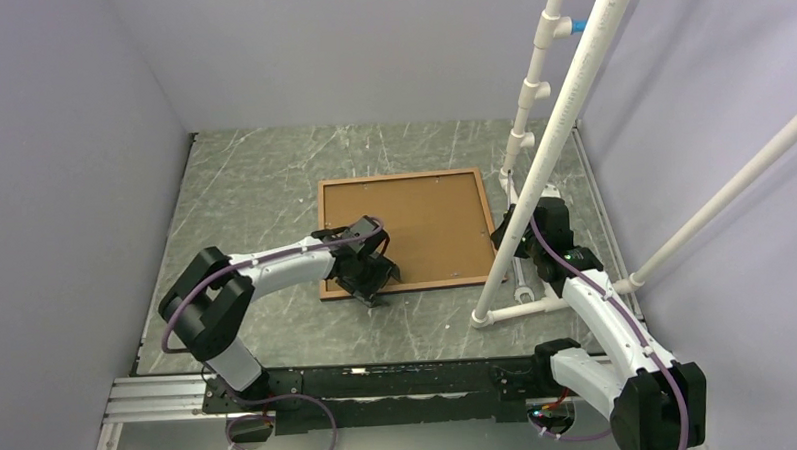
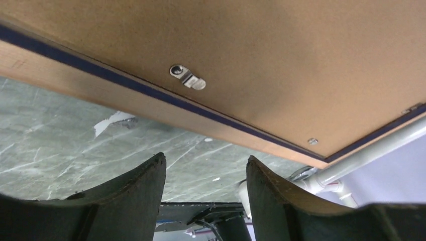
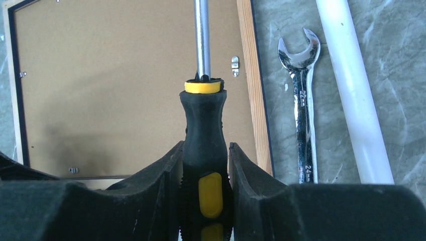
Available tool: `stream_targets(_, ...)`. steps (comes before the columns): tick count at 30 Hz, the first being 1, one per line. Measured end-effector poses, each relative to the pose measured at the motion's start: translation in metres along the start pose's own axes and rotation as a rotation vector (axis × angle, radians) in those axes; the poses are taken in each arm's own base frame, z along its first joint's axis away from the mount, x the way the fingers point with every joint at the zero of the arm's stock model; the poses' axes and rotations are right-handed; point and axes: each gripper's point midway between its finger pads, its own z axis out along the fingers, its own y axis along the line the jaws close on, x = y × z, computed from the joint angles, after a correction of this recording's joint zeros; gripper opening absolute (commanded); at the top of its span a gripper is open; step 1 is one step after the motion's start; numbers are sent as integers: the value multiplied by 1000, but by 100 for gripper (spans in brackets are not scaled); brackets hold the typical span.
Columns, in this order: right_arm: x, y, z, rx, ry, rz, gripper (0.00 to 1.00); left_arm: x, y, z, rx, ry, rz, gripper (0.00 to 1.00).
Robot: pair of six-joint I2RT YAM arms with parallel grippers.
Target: Take the photo out of the frame
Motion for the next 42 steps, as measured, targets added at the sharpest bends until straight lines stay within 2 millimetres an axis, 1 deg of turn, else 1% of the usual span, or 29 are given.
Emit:
stream_targets(2,0,0,0,0,0,0,0,1,1,7,-21,6,-7,62)
stream_targets(10,3,1,1,-7,12,1,0,2,3,22,-65,7,-19,60)
stream_targets(21,5,2,2,-16,22,1,0,2,-9,33,-84,-2,-28,58)
stream_targets(26,7,2,3,-15,30,1,0,3,-10,34,-90,-5,-26,51)
stream_targets(27,7,2,3,-15,31,1,0,2,-9,34,-91,-8,-29,48)
stream_targets(29,7,2,3,-15,31,1,0,0,-10,35,-92,-18,-33,40)
stream_targets(32,7,2,3,-14,31,1,0,-3,-12,35,-91,-42,-31,33)
stream_targets(35,7,2,3,-15,30,1,0,-7,-11,35,-93,-64,-30,30)
stream_targets(37,7,2,3,-15,31,1,0,-10,-11,35,-91,-81,-29,25)
stream_targets(40,7,2,3,-15,31,1,0,-18,-9,34,-86,-108,-30,23)
stream_targets(41,7,2,3,-15,30,1,0,-22,-6,32,-86,-119,-31,21)
stream_targets(42,7,2,3,-15,30,0,0,-27,-2,31,-87,-132,-33,16)
